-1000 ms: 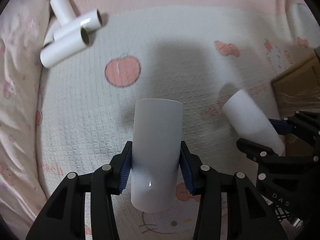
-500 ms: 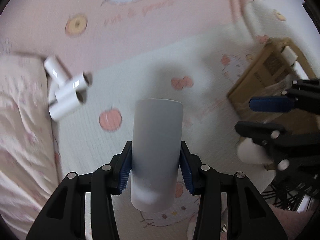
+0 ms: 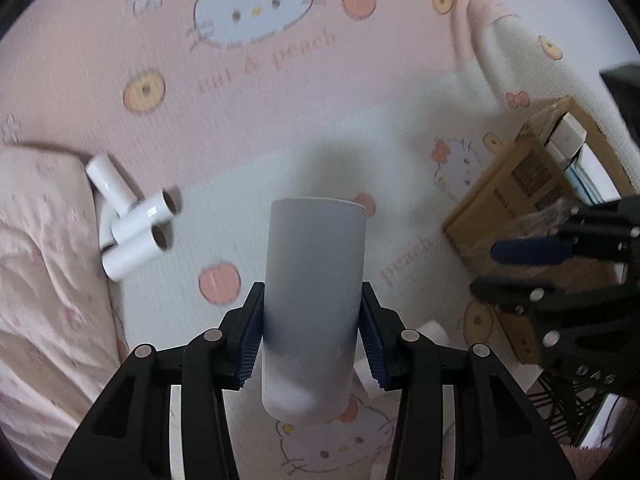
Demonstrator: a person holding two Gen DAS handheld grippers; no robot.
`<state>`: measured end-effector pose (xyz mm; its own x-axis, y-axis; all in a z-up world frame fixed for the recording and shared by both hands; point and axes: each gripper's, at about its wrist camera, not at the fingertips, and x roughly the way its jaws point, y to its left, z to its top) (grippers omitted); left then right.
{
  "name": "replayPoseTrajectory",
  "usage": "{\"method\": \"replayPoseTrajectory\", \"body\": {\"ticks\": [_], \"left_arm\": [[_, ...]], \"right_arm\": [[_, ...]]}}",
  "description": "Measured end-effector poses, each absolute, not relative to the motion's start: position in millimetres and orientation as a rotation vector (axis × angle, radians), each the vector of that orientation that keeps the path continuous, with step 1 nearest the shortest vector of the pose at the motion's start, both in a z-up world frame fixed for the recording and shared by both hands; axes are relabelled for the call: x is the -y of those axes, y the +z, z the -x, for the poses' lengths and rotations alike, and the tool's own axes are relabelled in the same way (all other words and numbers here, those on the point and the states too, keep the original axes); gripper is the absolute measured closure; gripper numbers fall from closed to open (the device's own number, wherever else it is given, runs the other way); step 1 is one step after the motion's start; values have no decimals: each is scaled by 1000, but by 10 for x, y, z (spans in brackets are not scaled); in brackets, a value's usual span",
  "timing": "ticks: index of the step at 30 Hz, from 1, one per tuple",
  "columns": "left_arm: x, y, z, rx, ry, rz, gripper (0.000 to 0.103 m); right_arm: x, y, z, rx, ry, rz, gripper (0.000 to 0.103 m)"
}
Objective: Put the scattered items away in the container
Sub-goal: 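Carry both held white tubes toward the cardboard box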
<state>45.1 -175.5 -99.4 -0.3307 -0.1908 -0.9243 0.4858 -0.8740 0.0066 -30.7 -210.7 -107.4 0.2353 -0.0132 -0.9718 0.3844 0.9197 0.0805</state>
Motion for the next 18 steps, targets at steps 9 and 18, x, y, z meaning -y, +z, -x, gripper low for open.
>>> {"method": "replayPoseTrajectory", "body": {"ticks": [9,18], "left_arm": [[1872,-1635,-646,-538,-2167,-1625,55],[1863,-2035,-626,-556,-2146,-1682,55]], "right_arm": [[1750,-1826,408,-1492,-305,-362,48],[1726,-2244,527,-1583,-400,-402,48]]}}
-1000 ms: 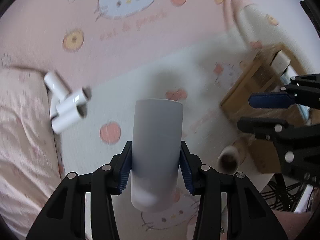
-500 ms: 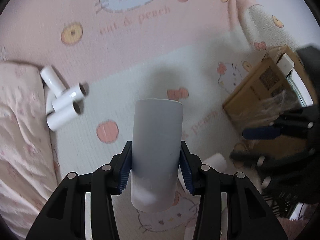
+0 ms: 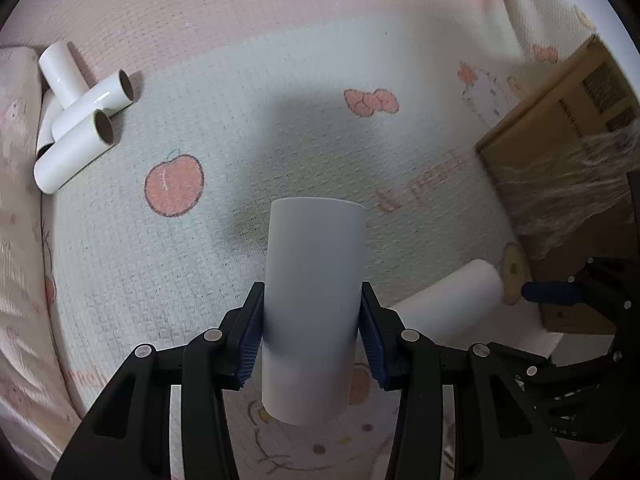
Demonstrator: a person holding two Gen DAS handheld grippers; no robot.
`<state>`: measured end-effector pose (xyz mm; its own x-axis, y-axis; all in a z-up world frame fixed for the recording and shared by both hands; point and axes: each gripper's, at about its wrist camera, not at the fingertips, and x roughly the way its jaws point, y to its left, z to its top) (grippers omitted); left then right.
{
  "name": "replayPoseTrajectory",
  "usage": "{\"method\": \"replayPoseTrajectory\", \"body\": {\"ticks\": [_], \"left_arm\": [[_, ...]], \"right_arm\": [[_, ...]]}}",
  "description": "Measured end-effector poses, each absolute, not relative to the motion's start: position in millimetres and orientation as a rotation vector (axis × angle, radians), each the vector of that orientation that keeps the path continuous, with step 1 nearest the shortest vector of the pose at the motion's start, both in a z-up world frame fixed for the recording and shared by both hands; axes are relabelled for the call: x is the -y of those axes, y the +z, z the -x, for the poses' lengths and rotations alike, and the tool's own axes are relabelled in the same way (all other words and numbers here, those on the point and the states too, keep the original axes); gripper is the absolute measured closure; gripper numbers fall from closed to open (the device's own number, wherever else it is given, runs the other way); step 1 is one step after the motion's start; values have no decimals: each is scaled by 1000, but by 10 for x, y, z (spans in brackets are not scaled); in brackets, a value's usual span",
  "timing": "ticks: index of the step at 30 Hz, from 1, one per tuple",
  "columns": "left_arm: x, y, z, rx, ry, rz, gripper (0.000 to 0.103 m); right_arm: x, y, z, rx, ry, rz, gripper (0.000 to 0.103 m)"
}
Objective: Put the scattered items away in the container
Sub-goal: 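Carry both held white tubes toward the cardboard box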
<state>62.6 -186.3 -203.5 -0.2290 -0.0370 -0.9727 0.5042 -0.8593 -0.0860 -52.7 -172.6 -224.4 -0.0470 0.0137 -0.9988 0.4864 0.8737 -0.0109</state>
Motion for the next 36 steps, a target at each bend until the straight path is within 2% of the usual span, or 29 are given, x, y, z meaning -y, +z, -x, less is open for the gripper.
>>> {"method": "replayPoseTrajectory", "body": {"ticks": [5,11,16,23,26,29,36], "left_arm": [[1846,-2187,-580,-523,-2148,-1729,55],[1796,-2295,-628,-544,-2151,-1753,55],[1782,-2289,-661,-632,-2169,-1742,55],[1680,-2212,-646,-553,-2202,-1707,56],[1718,-2169,-691,-542,-2196,-1690,56],[1809,-2135,-741,-560,-2188,-1677,56],[2038,-2035,-915,-601,-2146,-1615,56]], "right_arm": [[1741,-2405,460,-1605,-390,-422,48],[1993,-2396,296,-1523,-437,-516,48],[2222,-2300,171,-1440,-501,-584,48],[2340,-2184,108,-1363,-534,-647,48],[2402,-2154,123,-1354,-538,-672,47],[2386,-2144,140,-1337,-524,-705,41],[2321,-2311,55,-1371,-531,-750,41]]}}
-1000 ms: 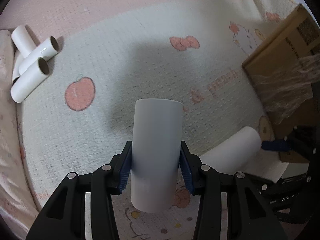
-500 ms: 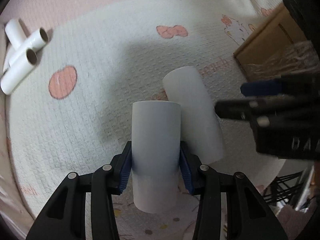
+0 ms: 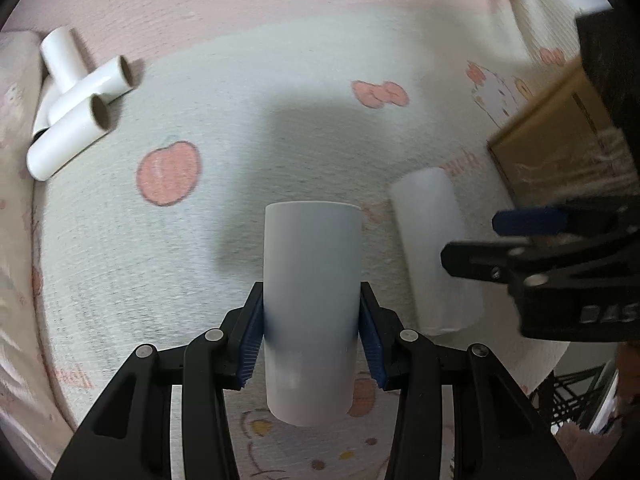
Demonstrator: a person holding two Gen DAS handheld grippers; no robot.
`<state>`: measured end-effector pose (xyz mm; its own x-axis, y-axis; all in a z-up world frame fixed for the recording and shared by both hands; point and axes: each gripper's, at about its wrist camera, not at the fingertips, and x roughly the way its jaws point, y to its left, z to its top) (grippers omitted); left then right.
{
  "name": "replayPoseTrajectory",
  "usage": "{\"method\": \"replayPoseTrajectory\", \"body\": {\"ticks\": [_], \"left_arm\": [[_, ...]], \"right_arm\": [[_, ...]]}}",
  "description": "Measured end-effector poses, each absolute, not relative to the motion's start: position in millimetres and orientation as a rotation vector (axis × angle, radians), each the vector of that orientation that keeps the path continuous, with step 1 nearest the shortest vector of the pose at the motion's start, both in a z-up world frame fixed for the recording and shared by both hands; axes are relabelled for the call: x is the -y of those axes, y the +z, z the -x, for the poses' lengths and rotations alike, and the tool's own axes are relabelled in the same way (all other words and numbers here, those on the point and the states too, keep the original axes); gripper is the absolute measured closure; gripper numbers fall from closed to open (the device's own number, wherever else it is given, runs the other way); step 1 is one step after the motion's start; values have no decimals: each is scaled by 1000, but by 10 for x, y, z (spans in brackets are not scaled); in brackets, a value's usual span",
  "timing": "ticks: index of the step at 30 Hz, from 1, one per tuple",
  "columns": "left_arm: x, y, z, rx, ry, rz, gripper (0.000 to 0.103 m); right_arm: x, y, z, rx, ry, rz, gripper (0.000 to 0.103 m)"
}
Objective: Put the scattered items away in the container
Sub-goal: 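Carry both held white tubes toward the cardboard box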
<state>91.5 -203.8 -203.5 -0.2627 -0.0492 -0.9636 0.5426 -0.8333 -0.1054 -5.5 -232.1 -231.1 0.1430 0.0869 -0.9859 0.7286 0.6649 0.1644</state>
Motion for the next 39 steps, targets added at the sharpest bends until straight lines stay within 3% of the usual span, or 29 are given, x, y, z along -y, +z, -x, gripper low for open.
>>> {"method": "replayPoseTrajectory", "body": {"ticks": [11,16,21,39], "left_arm": [[2353,-1985,-1093,-670,-2108,-1553,56],[2404,-1991,-1164,-694,-2094,-1546,56],[2364,-1966,-1167,-663,-2086,-1559,56],[1954,-1138,-839,-558,-2305,-1409,56]], "right_arm": [[2049,-2630,-285,-1480,-538,-607,41],[1911,-2594,-310,-1478,-550,-501,56],[1923,-2524,-261,-1461,-537,-520,59],[1808,-1288,30,-1233,-584,-386,62]]}}
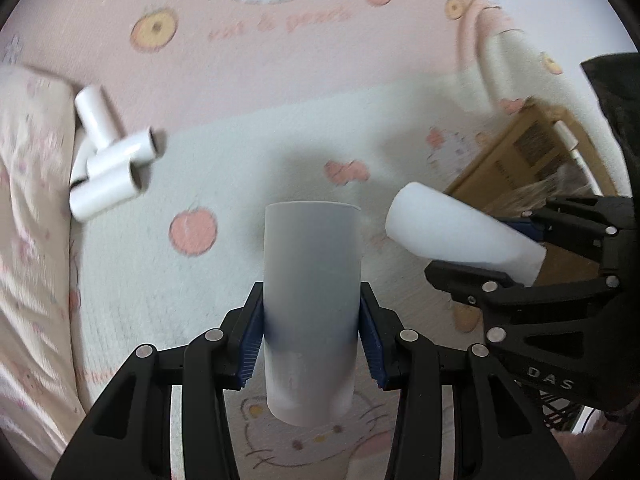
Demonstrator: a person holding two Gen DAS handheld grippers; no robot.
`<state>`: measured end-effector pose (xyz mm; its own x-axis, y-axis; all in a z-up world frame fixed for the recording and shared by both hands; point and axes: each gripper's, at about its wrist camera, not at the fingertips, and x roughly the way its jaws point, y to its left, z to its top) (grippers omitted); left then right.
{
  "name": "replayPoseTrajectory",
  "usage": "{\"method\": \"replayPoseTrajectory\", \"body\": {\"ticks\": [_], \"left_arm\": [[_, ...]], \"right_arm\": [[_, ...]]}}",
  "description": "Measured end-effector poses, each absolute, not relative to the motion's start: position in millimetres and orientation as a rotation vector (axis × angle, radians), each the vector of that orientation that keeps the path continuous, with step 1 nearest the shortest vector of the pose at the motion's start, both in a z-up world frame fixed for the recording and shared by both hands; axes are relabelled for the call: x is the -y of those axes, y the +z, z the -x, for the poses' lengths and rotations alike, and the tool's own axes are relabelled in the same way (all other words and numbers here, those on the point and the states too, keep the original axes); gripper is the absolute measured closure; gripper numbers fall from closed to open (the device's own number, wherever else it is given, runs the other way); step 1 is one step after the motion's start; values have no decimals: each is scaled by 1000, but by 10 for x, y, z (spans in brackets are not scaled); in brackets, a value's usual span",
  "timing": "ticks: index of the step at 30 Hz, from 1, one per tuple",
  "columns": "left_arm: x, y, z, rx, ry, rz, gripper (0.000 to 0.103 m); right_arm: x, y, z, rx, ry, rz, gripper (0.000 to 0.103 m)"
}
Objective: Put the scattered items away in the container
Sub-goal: 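Carry both held white tubes toward the cardboard box, then lower the right gripper's tube into the box beside the standing rolls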
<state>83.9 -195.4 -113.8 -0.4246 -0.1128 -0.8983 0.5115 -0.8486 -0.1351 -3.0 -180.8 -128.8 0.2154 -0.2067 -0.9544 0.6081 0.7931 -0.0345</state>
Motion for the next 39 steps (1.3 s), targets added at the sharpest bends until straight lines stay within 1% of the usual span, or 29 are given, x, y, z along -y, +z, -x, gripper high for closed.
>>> {"method": "replayPoseTrajectory", "body": {"ticks": [8,13,19,26,30,36,39], "left_arm": [[1802,-642,-438,-503,-2446,-1350,56],[1674,-324,-150,-388,-2521,-1338,56],[1550,-74,250,-284,-2574,-1387,56],[1271,73,914,-148,-2624,-1579,56],[1069,147,1250,-25,-2659,-1658,56],[851,-35,1640,38,-2679,-1801,56],[785,-157,1751,32,-2720,-1873,56]], "right_arm": [[2030,-749,276,-1155,-622,-394,62],[2212,-399,487,-1100,-647,-414,62],[2452,-170,661,-1051,-675,-447,62],[2803,78,1094,-1013,-747,-494,62],[2955,162,1336,-1016,-803,-512,62],[3192,-3,1649,-1064,-853,-616,62],[3243,-126,1822,-1032,-861,-698,62]]}}
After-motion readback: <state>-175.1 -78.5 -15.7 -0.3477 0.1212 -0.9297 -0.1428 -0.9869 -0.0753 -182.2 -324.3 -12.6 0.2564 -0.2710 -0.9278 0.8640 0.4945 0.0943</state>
